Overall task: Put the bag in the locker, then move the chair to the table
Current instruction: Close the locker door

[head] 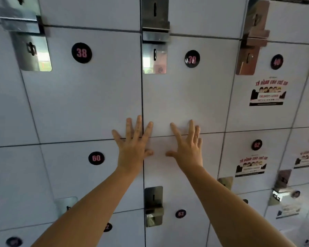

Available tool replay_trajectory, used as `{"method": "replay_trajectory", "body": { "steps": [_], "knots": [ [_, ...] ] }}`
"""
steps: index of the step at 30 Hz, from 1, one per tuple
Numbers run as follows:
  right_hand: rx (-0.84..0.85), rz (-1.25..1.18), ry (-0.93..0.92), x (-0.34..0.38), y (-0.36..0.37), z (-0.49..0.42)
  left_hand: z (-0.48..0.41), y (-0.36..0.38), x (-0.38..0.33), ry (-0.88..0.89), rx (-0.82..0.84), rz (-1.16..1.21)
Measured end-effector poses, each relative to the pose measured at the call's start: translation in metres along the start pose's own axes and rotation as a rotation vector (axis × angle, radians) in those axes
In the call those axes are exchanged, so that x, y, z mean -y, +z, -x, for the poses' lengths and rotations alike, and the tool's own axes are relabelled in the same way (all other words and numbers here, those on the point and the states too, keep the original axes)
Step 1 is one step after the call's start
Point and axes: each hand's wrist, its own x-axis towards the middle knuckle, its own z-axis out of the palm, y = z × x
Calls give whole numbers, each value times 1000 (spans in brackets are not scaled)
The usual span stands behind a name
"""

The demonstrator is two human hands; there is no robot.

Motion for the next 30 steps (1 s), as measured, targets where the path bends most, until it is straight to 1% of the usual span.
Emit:
{"method": "replay_trajectory", "body": {
  "steps": [4,7,12,16,21,28,30],
  "knots": [
    [37,19,-7,3,-11,4,1,-14,-1,5,62,0],
    [47,0,-13,3,-21,4,4,-26,-1,-28,141,23],
    [-16,-85,-69,10,-38,5,15,-44,1,-47,217,54],
    [-36,-167,-147,25,-54,6,26,-71,8,-135,191,113],
    [-69,-287,-251,55,-67,8,46,-100,35,-216,164,61],
    [-68,-436,-343,131,-88,21,83,-158,100,-348,134,25],
    [-70,-483,-385,165,-95,29,100,-182,125,-392,118,14]
  ]
}}
